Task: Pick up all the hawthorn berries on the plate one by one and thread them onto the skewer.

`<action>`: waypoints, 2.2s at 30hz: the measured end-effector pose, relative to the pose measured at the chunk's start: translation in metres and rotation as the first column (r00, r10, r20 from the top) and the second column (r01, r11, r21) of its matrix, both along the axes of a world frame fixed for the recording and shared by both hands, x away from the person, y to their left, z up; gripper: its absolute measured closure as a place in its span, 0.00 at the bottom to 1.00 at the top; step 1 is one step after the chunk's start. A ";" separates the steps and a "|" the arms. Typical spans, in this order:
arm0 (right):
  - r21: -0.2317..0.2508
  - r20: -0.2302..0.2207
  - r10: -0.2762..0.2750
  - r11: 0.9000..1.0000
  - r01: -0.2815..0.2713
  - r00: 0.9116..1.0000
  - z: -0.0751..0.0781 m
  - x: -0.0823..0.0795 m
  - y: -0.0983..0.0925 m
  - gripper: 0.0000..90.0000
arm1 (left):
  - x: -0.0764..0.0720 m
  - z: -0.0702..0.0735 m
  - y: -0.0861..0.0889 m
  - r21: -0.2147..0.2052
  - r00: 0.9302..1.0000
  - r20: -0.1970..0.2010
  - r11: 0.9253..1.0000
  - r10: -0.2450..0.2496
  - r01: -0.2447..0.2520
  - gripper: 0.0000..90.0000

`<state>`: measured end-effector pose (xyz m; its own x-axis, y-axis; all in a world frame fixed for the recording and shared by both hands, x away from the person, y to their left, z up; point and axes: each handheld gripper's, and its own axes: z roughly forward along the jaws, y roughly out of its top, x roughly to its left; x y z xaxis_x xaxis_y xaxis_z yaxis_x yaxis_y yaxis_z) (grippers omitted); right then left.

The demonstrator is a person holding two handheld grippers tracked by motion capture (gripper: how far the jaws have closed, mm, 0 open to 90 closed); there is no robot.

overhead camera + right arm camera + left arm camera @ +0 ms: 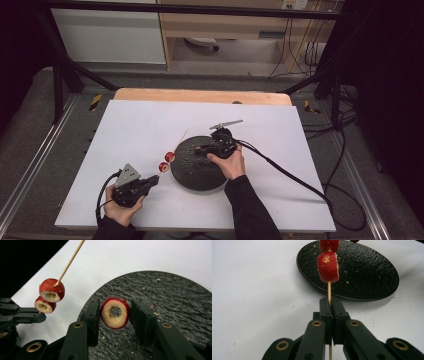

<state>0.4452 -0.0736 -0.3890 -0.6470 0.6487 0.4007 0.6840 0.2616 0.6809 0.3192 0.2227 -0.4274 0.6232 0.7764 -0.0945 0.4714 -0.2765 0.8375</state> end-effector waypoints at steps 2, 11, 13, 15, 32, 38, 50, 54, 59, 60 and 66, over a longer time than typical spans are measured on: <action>0.021 0.007 -0.008 1.000 0.008 1.000 -0.002 -0.004 -0.005 0.68 | 0.000 0.000 -0.001 -0.001 1.000 0.000 1.000 -0.003 0.003 0.99; 0.191 0.059 -0.096 0.978 0.083 0.994 -0.007 -0.023 -0.028 0.68 | -0.002 -0.001 -0.007 0.001 1.000 -0.002 1.000 -0.014 0.014 0.99; 0.232 0.077 -0.114 0.968 0.094 0.990 -0.009 -0.026 -0.032 0.68 | -0.003 -0.001 -0.008 -0.001 1.000 -0.003 1.000 -0.015 0.015 0.99; 0.272 0.086 -0.139 0.956 0.111 0.987 -0.011 -0.029 -0.035 0.68 | -0.003 -0.001 -0.008 -0.001 1.000 -0.001 1.000 -0.017 0.017 0.99; 0.466 0.153 -0.260 0.869 0.163 0.953 -0.008 -0.035 -0.042 0.68 | -0.005 -0.001 -0.013 0.000 0.999 -0.002 0.999 -0.034 0.034 0.99; 0.519 0.158 -0.306 0.835 0.185 0.939 -0.002 -0.032 -0.045 0.68 | -0.006 -0.001 -0.013 -0.003 0.999 -0.001 0.999 -0.035 0.035 0.99; 0.591 0.129 -0.362 0.776 0.221 0.923 0.001 -0.019 -0.042 0.68 | -0.007 0.000 -0.015 -0.013 0.999 0.000 0.999 -0.038 0.038 0.99; 0.607 0.125 -0.372 0.762 0.225 0.920 0.003 -0.016 -0.038 0.68 | -0.008 0.001 -0.016 -0.023 0.999 -0.001 0.999 -0.039 0.039 0.99; 0.622 0.121 -0.379 0.749 0.227 0.918 0.000 -0.012 -0.032 0.68 | -0.008 0.001 -0.018 -0.038 0.999 -0.006 0.999 -0.037 0.036 0.99; 0.620 0.120 -0.378 0.751 0.228 0.918 -0.001 -0.011 -0.030 0.68 | -0.008 0.001 -0.018 -0.040 0.999 -0.007 0.999 -0.037 0.036 0.99; 0.623 0.121 -0.380 0.748 0.228 0.917 -0.008 -0.009 -0.020 0.68 | -0.008 0.001 -0.019 -0.050 0.999 -0.009 0.998 -0.035 0.034 0.99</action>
